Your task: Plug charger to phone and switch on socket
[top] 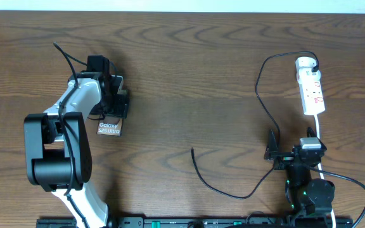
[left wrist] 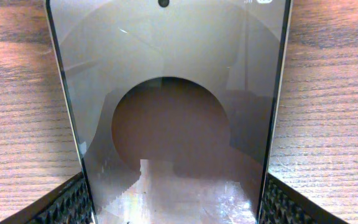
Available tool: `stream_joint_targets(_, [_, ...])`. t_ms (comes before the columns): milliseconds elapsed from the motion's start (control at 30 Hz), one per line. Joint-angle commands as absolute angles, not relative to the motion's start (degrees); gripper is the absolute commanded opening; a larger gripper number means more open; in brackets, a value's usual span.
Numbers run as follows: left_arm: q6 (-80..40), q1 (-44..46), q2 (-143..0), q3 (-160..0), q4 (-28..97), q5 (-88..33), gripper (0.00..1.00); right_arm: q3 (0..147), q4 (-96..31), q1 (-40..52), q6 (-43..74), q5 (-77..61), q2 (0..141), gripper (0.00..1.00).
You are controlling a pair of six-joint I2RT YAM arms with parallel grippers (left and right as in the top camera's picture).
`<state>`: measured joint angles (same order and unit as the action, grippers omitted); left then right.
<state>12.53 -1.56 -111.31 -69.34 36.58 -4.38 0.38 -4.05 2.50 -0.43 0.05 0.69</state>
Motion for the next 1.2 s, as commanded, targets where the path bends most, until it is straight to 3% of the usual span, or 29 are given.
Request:
stream_joint_targets(0, [13.47,-1.54,-114.13,-66.59,37.01,-5.37,0.73,0.32,-4.29,2.94,0.19,0.73,0.38,0.99])
stream_joint_targets(400, [13.47,-1.54,-114.13,-66.59,37.04,-5.37,0.66,0.32,-4.29,2.94,0.19,0.73,0.38,0.99])
stream_joint_targets(633, [13.47,-1.54,-114.13,-66.59,37.06,-5.37,0.52,0.32,-4.29,2.94,0.19,0.73,0.38,0.99])
stream_joint_targets(933, [13.45,-1.54,-114.13,-66.59,37.17,-5.39,0.10,0.32,-4.29,2.94,0.19,0.73,0.38,0.99])
stream_joint_targets(1167, [13.45,-1.54,-114.13,-66.59,37.19,-5.37,0.08,0.32,-4.29,2.94,0.19,0.73,0.38,0.99])
